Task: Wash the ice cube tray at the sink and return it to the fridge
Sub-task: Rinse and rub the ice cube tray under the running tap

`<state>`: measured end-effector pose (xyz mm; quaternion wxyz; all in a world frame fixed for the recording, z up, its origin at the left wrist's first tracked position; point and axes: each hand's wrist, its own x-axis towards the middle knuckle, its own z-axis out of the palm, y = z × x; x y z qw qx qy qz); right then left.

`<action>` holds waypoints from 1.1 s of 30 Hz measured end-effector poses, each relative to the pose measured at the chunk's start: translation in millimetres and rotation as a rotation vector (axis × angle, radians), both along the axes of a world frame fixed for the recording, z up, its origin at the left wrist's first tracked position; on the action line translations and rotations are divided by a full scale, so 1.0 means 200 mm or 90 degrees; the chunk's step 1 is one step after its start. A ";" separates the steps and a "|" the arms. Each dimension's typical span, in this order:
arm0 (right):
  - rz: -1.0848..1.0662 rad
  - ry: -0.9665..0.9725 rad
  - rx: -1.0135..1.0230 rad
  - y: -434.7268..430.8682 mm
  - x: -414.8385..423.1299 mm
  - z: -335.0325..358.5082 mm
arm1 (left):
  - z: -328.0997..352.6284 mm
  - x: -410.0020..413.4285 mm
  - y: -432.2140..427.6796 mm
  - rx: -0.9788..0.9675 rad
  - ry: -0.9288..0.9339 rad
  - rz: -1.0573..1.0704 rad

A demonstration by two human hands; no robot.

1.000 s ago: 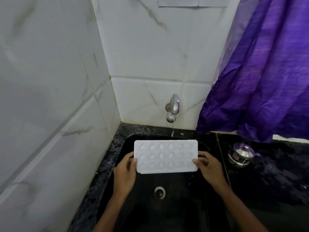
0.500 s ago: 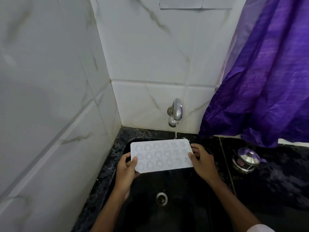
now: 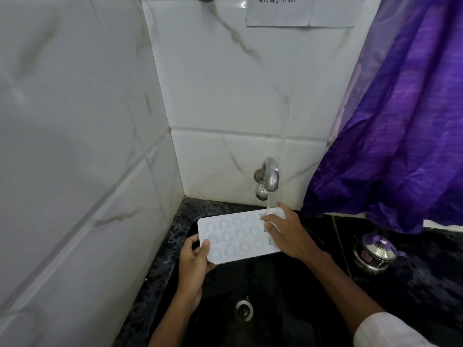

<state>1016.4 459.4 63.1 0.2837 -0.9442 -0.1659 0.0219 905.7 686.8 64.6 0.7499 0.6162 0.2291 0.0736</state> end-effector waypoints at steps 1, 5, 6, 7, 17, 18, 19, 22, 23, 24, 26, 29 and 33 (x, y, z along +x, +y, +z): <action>0.005 0.013 -0.002 0.00 0.01 0.00 | 0.00 0.00 0.00 0.002 -0.002 0.001; 0.018 0.043 -0.009 0.00 0.02 0.01 | 0.00 -0.01 -0.01 0.011 -0.008 -0.001; 0.017 0.036 -0.016 0.00 0.02 0.01 | 0.00 -0.01 -0.02 0.012 -0.008 -0.001; 0.016 0.027 -0.025 0.01 0.02 0.02 | 0.01 -0.01 -0.02 0.013 -0.008 0.001; -0.009 -0.006 -0.036 0.02 0.01 0.08 | 0.02 -0.02 -0.06 0.016 -0.014 0.010; -0.017 -0.007 -0.039 0.02 0.01 0.09 | 0.02 -0.02 -0.07 0.015 -0.016 0.009; -0.020 -0.005 -0.046 0.02 0.01 0.09 | 0.02 -0.02 -0.07 0.015 -0.017 0.011; -0.024 0.006 -0.050 0.03 -0.01 0.10 | 0.03 -0.03 -0.09 0.011 -0.021 0.030; -0.028 0.010 -0.039 0.03 -0.01 0.11 | 0.03 -0.03 -0.10 0.010 -0.021 0.037; -0.029 0.016 -0.029 0.03 -0.01 0.11 | 0.03 -0.03 -0.10 0.011 -0.020 0.040; -0.023 0.023 -0.018 0.03 0.00 0.11 | 0.02 -0.04 -0.10 0.015 -0.020 0.040; -0.022 0.019 -0.013 0.02 0.00 0.11 | 0.02 -0.05 -0.10 0.018 -0.020 0.039; -0.019 -0.037 -0.035 0.03 -0.01 0.09 | 0.03 -0.05 -0.11 0.015 -0.021 0.046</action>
